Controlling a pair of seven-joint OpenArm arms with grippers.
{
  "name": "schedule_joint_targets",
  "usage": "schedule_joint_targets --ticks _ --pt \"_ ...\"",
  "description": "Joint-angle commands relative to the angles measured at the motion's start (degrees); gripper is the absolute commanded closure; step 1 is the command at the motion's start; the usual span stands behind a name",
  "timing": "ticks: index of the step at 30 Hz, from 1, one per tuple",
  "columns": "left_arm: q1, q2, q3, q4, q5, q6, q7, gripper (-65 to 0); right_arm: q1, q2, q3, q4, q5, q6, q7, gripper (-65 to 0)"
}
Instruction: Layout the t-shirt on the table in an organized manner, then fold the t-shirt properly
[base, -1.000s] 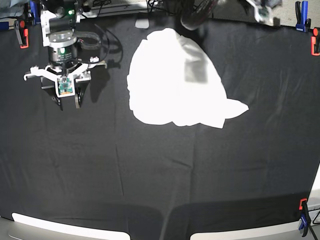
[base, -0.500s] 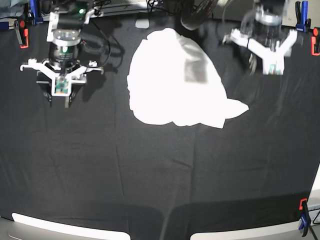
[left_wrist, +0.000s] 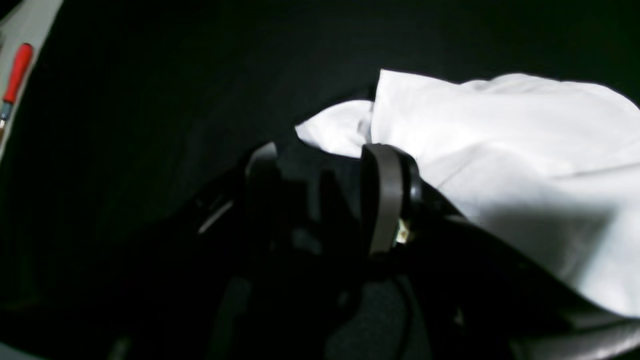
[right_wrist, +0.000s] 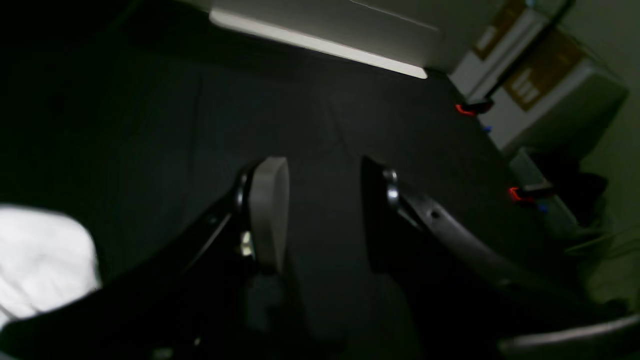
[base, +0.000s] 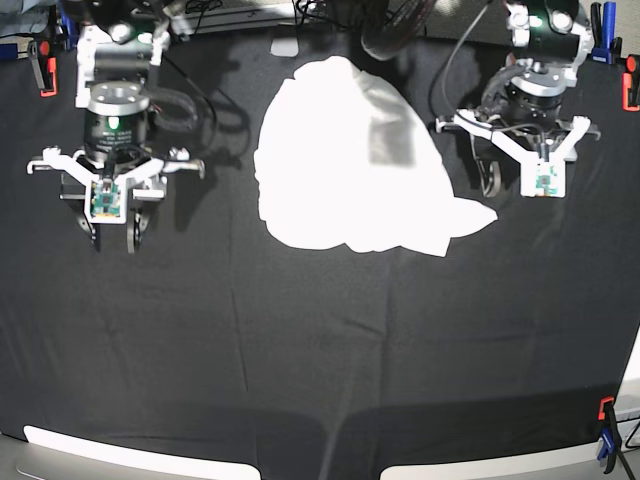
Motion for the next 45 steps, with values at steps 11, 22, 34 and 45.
schedule_joint_targets --ticks 11,22,34,45 --pt "0.1 -0.1 0.0 1.0 0.2 -0.3 0.0 -25.2 -1.0 9.1 0.4 1.1 -19.0 -1.3 -10.6 -23.5" --pt "0.1 -0.2 0.0 1.0 0.2 -0.4 -0.4 -25.2 5.6 4.5 16.7 -0.7 4.8 0.4 -7.1 -23.5" --pt "0.0 -0.2 0.0 1.0 0.2 -0.4 -0.6 -25.2 5.6 -0.6 39.0 -9.9 53.8 55.4 -2.0 -23.5" --pt "0.1 -0.2 0.0 1.0 0.2 -0.4 -0.6 -25.2 8.1 -9.7 39.0 -20.9 75.8 73.5 -11.0 -23.5"
